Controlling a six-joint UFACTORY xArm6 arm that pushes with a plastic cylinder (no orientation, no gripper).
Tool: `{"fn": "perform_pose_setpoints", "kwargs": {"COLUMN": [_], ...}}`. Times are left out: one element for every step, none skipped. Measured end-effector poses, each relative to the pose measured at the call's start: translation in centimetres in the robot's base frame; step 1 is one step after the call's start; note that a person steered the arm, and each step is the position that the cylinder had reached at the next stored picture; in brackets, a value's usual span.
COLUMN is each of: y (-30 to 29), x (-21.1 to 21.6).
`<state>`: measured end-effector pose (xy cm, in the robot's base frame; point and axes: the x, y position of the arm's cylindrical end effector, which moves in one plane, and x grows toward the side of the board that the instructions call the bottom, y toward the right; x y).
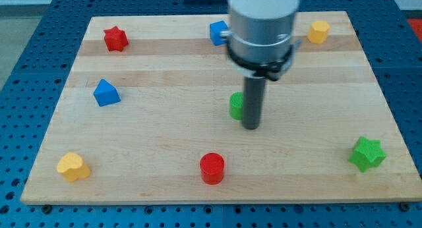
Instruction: Push the green circle to the center right of the board
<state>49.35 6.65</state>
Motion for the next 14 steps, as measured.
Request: {"fn": "perform_pose_setpoints", "kwargs": {"y": [1.0, -0.5, -4.6, -7.5, -8.4, -5.2, -2.2, 2.9, 3.8, 0.6, -3.4, -2.0, -1.9, -1.9], "x": [-0.1, -0.1, 0.5, 0.9, 0.9, -2.4, -3.0, -4.9, -5.1, -4.8, -4.1, -8.7, -8.8, -8.8]}}
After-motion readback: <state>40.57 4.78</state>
